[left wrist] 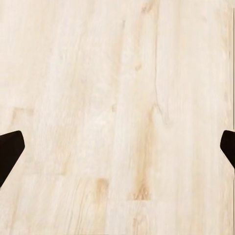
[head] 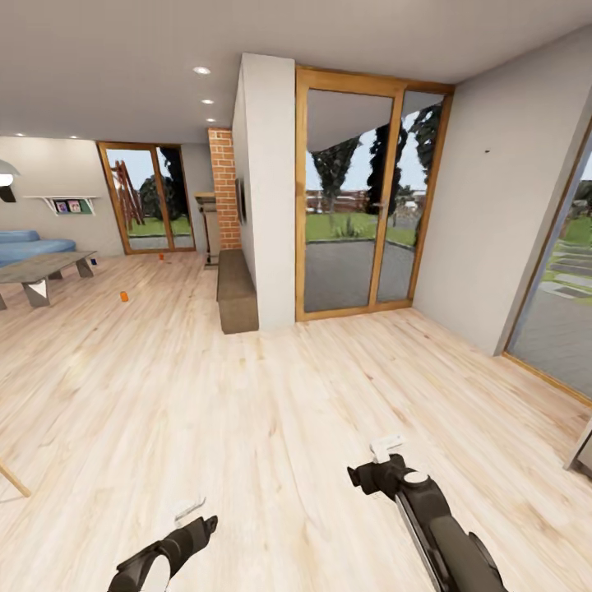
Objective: Put the three can of soda from the living room inside the tash can in the kitchen.
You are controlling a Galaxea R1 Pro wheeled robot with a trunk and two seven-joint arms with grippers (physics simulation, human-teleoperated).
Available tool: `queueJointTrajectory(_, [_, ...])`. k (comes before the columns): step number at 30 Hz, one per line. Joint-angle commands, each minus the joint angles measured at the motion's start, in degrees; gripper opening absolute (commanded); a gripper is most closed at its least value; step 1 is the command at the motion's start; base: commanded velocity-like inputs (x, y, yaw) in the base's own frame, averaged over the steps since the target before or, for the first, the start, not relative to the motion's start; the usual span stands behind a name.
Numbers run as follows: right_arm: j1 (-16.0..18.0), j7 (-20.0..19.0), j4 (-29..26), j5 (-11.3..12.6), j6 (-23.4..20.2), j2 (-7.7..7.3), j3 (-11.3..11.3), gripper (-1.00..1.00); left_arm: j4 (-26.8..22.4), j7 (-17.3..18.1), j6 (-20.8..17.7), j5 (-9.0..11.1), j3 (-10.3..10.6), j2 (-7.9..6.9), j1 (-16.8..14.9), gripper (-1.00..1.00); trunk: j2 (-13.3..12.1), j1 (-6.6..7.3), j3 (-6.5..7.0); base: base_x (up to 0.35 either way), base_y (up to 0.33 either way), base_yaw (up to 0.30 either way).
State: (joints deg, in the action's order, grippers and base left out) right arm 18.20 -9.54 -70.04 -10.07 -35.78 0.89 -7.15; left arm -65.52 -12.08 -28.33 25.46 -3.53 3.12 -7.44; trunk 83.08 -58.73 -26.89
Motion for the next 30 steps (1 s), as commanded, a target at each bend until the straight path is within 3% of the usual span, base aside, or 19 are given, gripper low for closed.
queueJointTrajectory(1, [-0.05, -0.08, -0.66, -0.01, -0.09, 0.07, -0.35, 1.0, -0.92, 0.13, -0.11, 0.07, -0.28, 0.11, -0.28, 1.0, 0.0, 0.0, 0.01, 0.331, 0.041, -0.021])
queueJointTrajectory(4, [0.07, -0.02, -3.12, -0.02, -1.63, 0.26, -0.81, 1.0, -2.71, 0.55, -1.06, 0.14, -0.43, 0.2, -2.1, 1.0, 0.0, 0.0, 0.02, 0.337, 0.025, -0.013])
queueJointTrajectory(5, [1.05, 0.35, -4.92, 0.25, -4.52, 0.97, -0.99, 1.0, -3.26, 0.75, -2.18, 0.12, -0.59, 0.04, -3.76, 1.0, 0.0, 0.0, 0.02, 0.346, 0.006, -0.003])
queueJointTrajectory(8, [4.89, 1.47, 0.28, 0.13, -7.0, 3.76, -0.83, 1.0, -0.54, 0.56, -2.17, 0.0, -0.87, -0.17, -3.96, 1.0, 0.0, 0.0, 0.0, 0.348, 0.002, -0.001])
queueJointTrajectory(11, [5.68, 1.72, 1.76, 0.3, -7.36, 4.29, -0.79, 1.0, 0.62, 0.37, -2.04, 0.0, -1.06, -0.18, -3.93, 1.0, 0.0, 0.0, -0.01, 0.348, 0.001, 0.0])
queueJointTrajectory(13, [6.13, 1.93, 2.63, 0.15, -6.45, 4.66, -0.98, 1.0, 1.37, 0.2, -1.61, 0.0, -2.59, -0.16, -3.91, 1.0, 0.0, 0.0, -0.02, 0.348, 0.0, 0.0])
queueJointTrajectory(17, [5.88, 1.62, 3.01, 0.04, -2.83, 4.84, -1.24, 1.0, 1.8, 0.49, -1.11, 0.08, -6.5, -0.15, -3.86, 1.0, 0.0, 0.0, -0.02, 0.348, 0.0, 0.0])
queueJointTrajectory(21, [5.56, 1.5, 3.05, -0.03, -1.66, 4.81, -1.34, 1.0, 2.05, 0.56, -0.98, 0.11, -8.29, -0.11, -3.76, 1.0, 0.0, 0.0, -0.02, 0.349, 0.015, 0.044])
queueJointTrajectory(30, [5.45, 1.46, 3.06, -0.05, -1.31, 4.74, -1.56, 1.0, 3.29, 0.53, -1.0, 0.11, -8.72, -0.05, -3.72, 1.0, 0.0, 0.0, -0.02, 0.349, 0.064, 0.257])
